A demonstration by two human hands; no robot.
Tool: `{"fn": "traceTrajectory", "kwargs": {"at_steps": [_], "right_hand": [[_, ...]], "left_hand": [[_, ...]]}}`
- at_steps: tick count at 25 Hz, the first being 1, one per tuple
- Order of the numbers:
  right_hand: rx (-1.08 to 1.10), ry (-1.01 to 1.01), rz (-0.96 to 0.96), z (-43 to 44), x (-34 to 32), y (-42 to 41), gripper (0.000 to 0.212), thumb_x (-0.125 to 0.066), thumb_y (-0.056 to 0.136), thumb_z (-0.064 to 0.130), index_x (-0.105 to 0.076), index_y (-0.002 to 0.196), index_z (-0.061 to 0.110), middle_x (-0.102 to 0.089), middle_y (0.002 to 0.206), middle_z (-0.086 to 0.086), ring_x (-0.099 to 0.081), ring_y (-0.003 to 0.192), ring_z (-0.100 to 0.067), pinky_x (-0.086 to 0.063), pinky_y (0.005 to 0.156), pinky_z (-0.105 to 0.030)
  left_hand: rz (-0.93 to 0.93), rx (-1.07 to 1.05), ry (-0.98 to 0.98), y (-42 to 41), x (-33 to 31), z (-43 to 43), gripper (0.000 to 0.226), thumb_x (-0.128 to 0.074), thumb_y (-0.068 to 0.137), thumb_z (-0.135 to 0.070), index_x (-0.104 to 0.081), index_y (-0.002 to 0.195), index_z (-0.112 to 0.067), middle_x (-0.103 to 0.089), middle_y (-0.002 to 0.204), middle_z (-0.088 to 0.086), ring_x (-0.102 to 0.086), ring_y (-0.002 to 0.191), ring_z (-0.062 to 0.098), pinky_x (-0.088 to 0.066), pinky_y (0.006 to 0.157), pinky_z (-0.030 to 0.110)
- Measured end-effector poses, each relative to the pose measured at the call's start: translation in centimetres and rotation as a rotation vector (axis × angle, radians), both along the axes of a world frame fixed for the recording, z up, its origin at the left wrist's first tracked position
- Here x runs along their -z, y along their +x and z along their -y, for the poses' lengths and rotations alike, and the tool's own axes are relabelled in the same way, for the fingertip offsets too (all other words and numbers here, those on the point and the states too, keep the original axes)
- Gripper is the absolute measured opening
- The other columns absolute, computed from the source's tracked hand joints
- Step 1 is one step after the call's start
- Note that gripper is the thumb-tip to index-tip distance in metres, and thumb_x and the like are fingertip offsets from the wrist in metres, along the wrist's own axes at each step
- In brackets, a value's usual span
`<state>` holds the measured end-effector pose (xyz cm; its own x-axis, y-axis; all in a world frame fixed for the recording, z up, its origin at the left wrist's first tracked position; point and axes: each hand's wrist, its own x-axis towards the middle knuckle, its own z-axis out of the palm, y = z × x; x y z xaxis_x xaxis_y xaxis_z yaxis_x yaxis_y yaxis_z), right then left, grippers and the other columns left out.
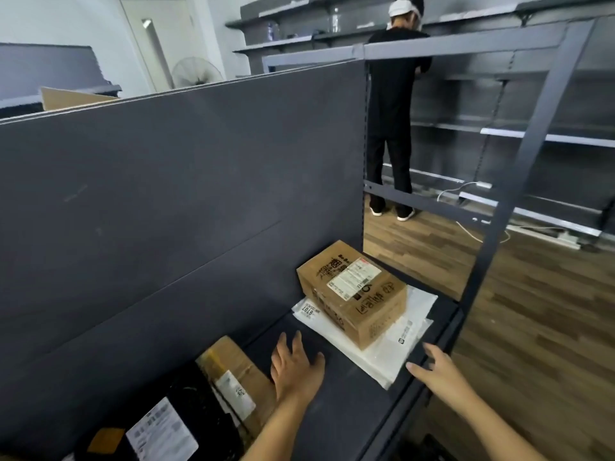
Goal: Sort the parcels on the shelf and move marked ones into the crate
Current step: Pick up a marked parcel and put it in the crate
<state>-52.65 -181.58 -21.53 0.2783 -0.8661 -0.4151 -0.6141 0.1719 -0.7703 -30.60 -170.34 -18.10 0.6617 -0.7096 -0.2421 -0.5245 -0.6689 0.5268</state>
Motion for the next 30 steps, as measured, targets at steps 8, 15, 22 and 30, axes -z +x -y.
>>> {"fn": "traceTrajectory", "kwargs": {"at_steps": [8,15,22,30], "right_hand": [[0.332,0.268,0.335,2.5,1.2,6.2,0.066,-0.058,0.089,0.038,-0.03,0.144,0.014,-0.047,0.138,-0.008,-0.051,0.117,-0.025,-0.043,0.095,-0.037],[0.54,0.459,0.524,5.1,2.0,11.1,0.064,-0.06,0.085,0.042,-0.033,0.139,0.019,-0.054,0.12,-0.005,-0.052,0.116,-0.03,-0.045,0.094,-0.043],[0.644,0.477,0.657,5.0,2.7,10.8,0.062,-0.063,0.082,0.044,-0.035,0.137,0.032,-0.046,0.135,0.004,-0.042,0.126,-0.024,-0.034,0.103,-0.049],[0.565,0.334,0.767,2.9,1.5,8.5,0.072,-0.075,0.071,0.029,-0.037,0.131,0.031,-0.055,0.111,0.003,-0.046,0.116,-0.025,-0.037,0.097,-0.046]], "left_hand": [[-0.147,0.035,-0.144,8.9,-0.1,8.8,0.069,-0.052,0.092,-0.032,-0.019,0.149,-0.012,-0.02,0.156,0.008,-0.018,0.144,0.027,-0.02,0.115,0.039],[-0.411,0.044,-0.247,13.6,1.4,16.8,0.064,-0.051,0.094,-0.022,-0.022,0.149,-0.011,-0.022,0.157,0.006,-0.023,0.144,0.022,-0.022,0.114,0.034],[-0.433,-0.001,-0.286,13.0,3.1,19.4,0.029,-0.054,0.09,-0.015,-0.052,0.118,-0.009,-0.036,0.133,0.012,-0.054,0.105,0.025,-0.047,0.091,0.034],[-0.717,-0.024,-0.541,10.1,0.0,11.7,0.025,-0.056,0.088,0.004,-0.04,0.102,-0.008,-0.054,0.103,0.009,-0.057,0.09,0.014,-0.046,0.073,0.021]]}}
